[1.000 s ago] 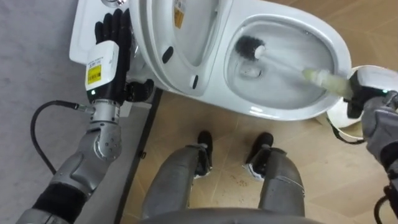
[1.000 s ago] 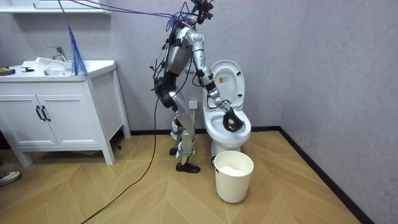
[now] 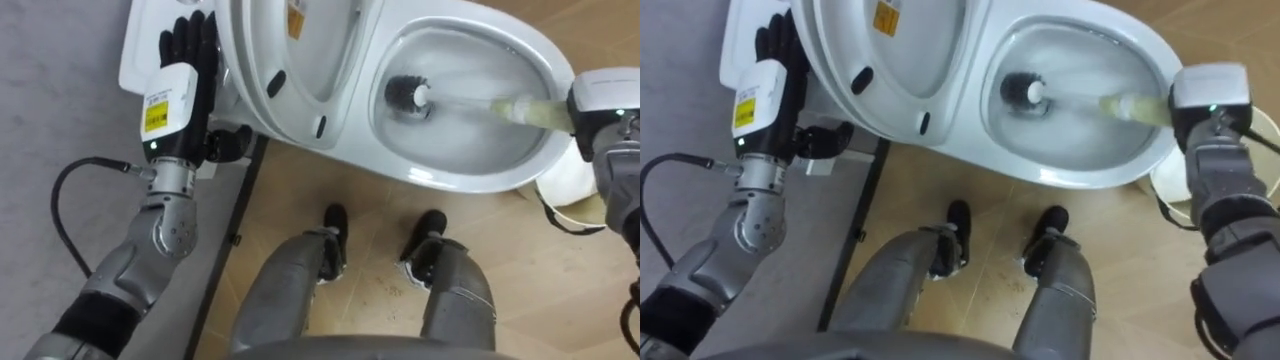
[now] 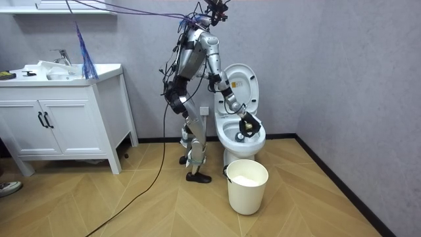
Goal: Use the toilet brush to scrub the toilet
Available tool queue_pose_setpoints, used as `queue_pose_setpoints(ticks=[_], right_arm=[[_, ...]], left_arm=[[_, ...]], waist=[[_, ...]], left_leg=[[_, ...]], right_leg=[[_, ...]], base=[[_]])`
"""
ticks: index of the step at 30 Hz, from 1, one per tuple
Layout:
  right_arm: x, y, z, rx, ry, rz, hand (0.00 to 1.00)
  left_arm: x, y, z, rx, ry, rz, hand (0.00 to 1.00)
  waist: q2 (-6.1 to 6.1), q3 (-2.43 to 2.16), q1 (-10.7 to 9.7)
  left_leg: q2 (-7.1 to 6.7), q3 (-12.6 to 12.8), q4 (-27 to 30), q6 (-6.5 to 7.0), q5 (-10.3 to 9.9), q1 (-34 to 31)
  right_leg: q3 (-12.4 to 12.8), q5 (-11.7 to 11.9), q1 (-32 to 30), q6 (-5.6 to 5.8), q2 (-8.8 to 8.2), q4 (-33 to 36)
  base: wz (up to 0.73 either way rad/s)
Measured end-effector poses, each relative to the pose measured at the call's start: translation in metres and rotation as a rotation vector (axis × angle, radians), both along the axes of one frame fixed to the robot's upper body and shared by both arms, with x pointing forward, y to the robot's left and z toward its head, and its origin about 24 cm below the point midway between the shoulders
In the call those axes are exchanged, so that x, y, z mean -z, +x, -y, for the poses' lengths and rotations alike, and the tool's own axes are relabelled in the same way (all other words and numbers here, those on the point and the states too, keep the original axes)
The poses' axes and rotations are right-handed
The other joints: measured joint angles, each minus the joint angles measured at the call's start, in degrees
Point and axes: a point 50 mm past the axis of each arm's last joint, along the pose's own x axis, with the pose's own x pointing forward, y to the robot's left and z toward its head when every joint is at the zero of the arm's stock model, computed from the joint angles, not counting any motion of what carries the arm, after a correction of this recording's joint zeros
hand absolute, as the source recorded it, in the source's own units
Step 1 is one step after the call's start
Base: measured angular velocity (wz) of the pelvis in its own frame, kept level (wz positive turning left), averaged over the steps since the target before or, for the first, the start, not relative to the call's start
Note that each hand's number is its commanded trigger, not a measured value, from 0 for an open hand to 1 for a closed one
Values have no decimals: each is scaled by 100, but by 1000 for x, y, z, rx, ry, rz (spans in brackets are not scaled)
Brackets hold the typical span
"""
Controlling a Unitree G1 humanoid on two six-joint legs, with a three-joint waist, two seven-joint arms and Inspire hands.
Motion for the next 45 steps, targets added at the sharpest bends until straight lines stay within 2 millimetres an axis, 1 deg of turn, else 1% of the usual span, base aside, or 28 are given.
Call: queue_pose_setpoints(ticks=[1, 3, 4, 5, 7, 8, 9, 11, 14, 16, 18, 20, 21, 23, 24, 27, 28, 30, 32, 33, 34, 36, 38, 39, 40, 41, 42, 45], right_arm=[[-3, 2, 0, -17, -17, 2, 100], [-3, 6, -10, -84, -59, -4, 100], [-3, 6, -13, -107, -75, -8, 100], [0, 5, -19, -144, -104, -19, 100], [11, 0, -28, -171, -110, -52, 100], [19, -4, -33, -173, -101, -78, 100], [23, -6, -36, -166, -96, -87, 100], [25, -5, -39, -162, -93, -87, 100], [24, -5, -33, -126, -82, -85, 100], [23, -6, -25, -73, -57, -87, 100], [19, -8, -11, 7, -21, -72, 100], [15, -10, -1, 41, -1, -53, 100], [14, -12, 4, 58, 9, -41, 100], [12, -13, 8, 75, 9, -32, 100], [10, -12, 8, 69, 1, -30, 100], [8, -9, 5, 29, -29, -38, 100], [9, -8, 4, 19, -36, -42, 100], [11, -7, -2, -21, -59, -59, 100], [22, -10, -19, -78, -59, -85, 100], [24, -11, -22, -83, -61, -91, 100], [30, -13, -31, -88, -51, -100, 100], [38, -16, -41, -92, -42, -121, 100], [42, -17, -45, -82, -29, -132, 100], [42, -18, -45, -73, -17, -133, 100], [42, -18, -44, -65, -10, -131, 100], [42, -19, -41, -45, 4, -129, 100], [41, -20, -34, -9, 21, -127, 100], [47, -29, -22, 69, 76, -132, 100]], left_arm=[[-1, 1, 1, 4, -1, 3, 0], [-1, 1, 0, 3, 0, 3, 0], [0, 1, 0, 2, 1, 3, 0], [-1, 1, 0, 6, -1, 2, 0], [0, 1, 0, 8, -2, -5, 0], [2, 0, -1, 6, -5, -13, 0], [5, 0, -2, 6, -6, -21, 0], [6, 0, -2, 11, -8, -22, 0], [5, 1, 1, 28, -9, -20, 0], [4, 2, 3, 41, -8, -22, 0], [2, 3, 5, 50, -11, -20, 0], [0, 2, 7, 51, -12, -17, 0], [-1, 1, 8, 50, -14, -15, 0], [-1, 0, 8, 51, -16, -17, 0], [-2, 0, 8, 51, -18, -17, 0], [-2, 0, 9, 52, -21, -16, 0], [-2, 0, 9, 53, -21, -16, 0], [-1, 0, 9, 51, -19, -20, 0], [1, 0, 8, 46, -29, -31, 0], [1, 0, 8, 43, -32, -36, 0], [3, -1, 7, 38, -38, -44, 0], [6, -1, 4, 28, -53, -59, 0], [8, -1, 4, 25, -57, -66, 0], [9, -1, 3, 21, -59, -68, 0], [9, -2, 3, 20, -59, -70, 0], [10, -2, 3, 21, -59, -73, 0], [10, -2, 4, 23, -62, -74, 0], [10, -3, 5, 27, -45, -78, 0]], waist=[[-22, 1, 18], [-81, -7, 46], [-83, -10, 38], [-76, -18, 37], [-75, -25, 39], [-69, -29, 39], [-42, -42, 41], [-14, -49, 65], [21, -46, 120], [67, -47, 132], [104, -55, 143], [106, -57, 150], [100, -54, 138], [89, -50, 140], [72, -39, 134], [67, -41, 170], [66, -40, 154], [74, -46, 143], [69, -49, 126], [62, -48, 117], [68, -53, 100], [104, -74, 95], [111, -76, 83], [124, -83, 96], [132, -89, 99], [151, -101, 101], [164, -110, 110], [180, -121, 118]], left_leg=[[-1, -2, 1, 0, 0, 0], [14, -26, 56, 1, -1, 5], [17, -32, 57, 1, -1, 9], [23, -28, 49, 0, -1, 33], [26, -37, -6, -1, -1, 136], [42, -48, -33, -1, 0, 213], [81, -53, -34, -2, -1, 254], [115, -58, -67, -2, -1, 279], [109, -61, -106, 3, -3, 283], [104, -74, -108, 18, -12, 253], [85, -98, -153, 35, -2, 195], [63, -99, -153, 35, -1, 142], [-3, -99, -151, 36, 0, 124], [-25, -88, -117, 36, 1, 120], [-24, -84, -108, 38, 6, 113], [-26, -95, -94, 41, 13, 111], [-22, -97, -86, 41, 13, 112], [-6, -87, -40, 42, 13, 116], [-3, -55, -26, 41, 12, 184], [2, -56, -34, 41, 12, 210], [31, -60, -48, 40, 11, 260], [116, -88, -74, 26, 2, 329], [125, -101, -226, 7, -1, 415], [138, -100, -260, -3, 6, 452], [141, -100, -256, -3, 6, 456], [138, -102, -238, -1, 2, 457], [137, -101, -254, 0, 1, 457], [125, -105, -261, 1, 2, 463]], right_leg=[[-8, 1, 0, 0, -4, 1], [23, 4, 19, -4, 24, -4], [18, 6, 34, -6, 31, -17], [-15, 9, 73, -9, 30, -30], [-39, 10, 182, -9, 43, -83], [-64, 23, 296, -6, 71, -168], [-86, 80, 396, 2, 131, -303], [-103, 173, 478, 7, 194, -464], [-113, 245, 499, 32, 205, -536], [-136, 248, 498, 38, 190, -514], [-126, 237, 384, 52, 128, -411], [-106, 212, 297, 54, 95, -331], [-97, 171, 250, 56, 64, -262], [-83, 125, 221, 59, 30, -188], [-83, 122, 211, 55, 27, -184], [-74, 114, 198, 56, 15, -169], [-72, 113, 198, 58, 13, -168], [-57, 102, 209, 69, 9, -148], [-62, 103, 312, 68, 43, -238], [-61, 104, 338, 68, 52, -256], [-61, 118, 412, 66, 104, -342], [-77, 219, 595, 68, 248, -581], [-69, 259, 681, 80, 309, -681], [-64, 315, 727, 64, 363, -726], [-67, 322, 734, 62, 367, -733], [-65, 321, 734, 63, 364, -716], [-63, 325, 732, 68, 358, -718], [-66, 323, 721, 73, 313, -694]], base=[[0], [-5], [0], [4], [2], [-8], [-12], [-10], [-1], [6], [7], [6], [11], [7], [0], [0], [0], [-2], [-4], [-5], [-10], [-11], [-5], [-5], [-3], [0], [0], [2]])
